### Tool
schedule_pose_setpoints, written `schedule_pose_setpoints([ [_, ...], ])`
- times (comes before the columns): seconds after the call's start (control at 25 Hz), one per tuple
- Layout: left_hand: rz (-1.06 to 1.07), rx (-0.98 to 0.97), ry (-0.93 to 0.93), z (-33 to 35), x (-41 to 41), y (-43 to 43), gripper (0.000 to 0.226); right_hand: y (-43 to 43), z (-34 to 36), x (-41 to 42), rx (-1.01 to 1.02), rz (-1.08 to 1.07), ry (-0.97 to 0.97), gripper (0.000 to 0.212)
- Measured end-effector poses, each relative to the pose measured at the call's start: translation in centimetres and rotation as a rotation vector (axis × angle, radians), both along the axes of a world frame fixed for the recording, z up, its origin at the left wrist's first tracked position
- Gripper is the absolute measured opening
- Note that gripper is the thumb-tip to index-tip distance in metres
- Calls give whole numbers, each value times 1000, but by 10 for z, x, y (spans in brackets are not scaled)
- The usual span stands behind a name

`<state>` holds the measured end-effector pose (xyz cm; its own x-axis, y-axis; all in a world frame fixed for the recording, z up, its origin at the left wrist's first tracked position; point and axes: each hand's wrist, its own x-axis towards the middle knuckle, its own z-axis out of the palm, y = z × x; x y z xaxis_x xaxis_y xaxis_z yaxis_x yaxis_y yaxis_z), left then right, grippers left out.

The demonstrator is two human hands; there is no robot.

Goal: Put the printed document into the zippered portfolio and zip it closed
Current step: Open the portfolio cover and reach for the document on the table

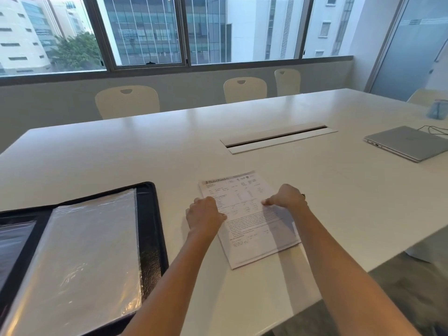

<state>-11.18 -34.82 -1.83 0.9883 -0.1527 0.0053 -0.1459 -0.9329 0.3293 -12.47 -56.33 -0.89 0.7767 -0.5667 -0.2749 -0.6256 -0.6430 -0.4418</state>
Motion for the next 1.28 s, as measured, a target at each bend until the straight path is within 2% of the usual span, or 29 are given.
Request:
schedule_pose_setpoints([
  [0.12, 24, -13, 28, -1, 2, -2, 42, -9, 7, 5, 187, -3, -43, 55],
  [0.24, 39, -16, 44, -2, 4, -2, 45, -5, 4, 4, 284, -19, -96, 52],
  [0.32, 48, -6, 49, -1, 5, -1, 44, -4, 0, 1, 394, -59, -199, 38],
  [0.44, 73, -24, 71, -2, 5, 1, 46, -5, 2, -11, 702, -102, -404, 18],
  [0.56, 166, -61, -17, -9, 4, 6, 55, -12, 6, -26, 826, -29, -481, 20],
  [0.6, 180, -117, -67, -14, 5, 8, 58, -14, 7, -32, 860, 18, -509, 22],
  [0.68, 172, -350, -70, -17, 9, 11, 72, -22, 8, -39, 954, 94, -571, 28],
  [0.76, 149, -743, 46, -11, 10, 11, 81, -23, 10, -44, 1064, 153, -636, 31],
  [0.84, 170, -1162, 171, -1, 6, 5, 52, -19, 13, -45, 1111, 185, -693, 33],
  [0.88, 166, -1274, 197, 8, 4, 2, 41, -16, 15, -44, 1104, 198, -715, 34],
  [0.96, 120, -1335, 133, 24, -1, -2, 33, -9, 19, -42, 1045, 243, -759, 37],
  [1.16, -123, -1325, -174, 60, 5, 3, 29, 2, 46, -33, 988, 286, -949, 33],
  [1.28, -252, -1361, -230, 70, 13, 9, 29, 6, 60, -25, 985, 323, -993, 33],
])
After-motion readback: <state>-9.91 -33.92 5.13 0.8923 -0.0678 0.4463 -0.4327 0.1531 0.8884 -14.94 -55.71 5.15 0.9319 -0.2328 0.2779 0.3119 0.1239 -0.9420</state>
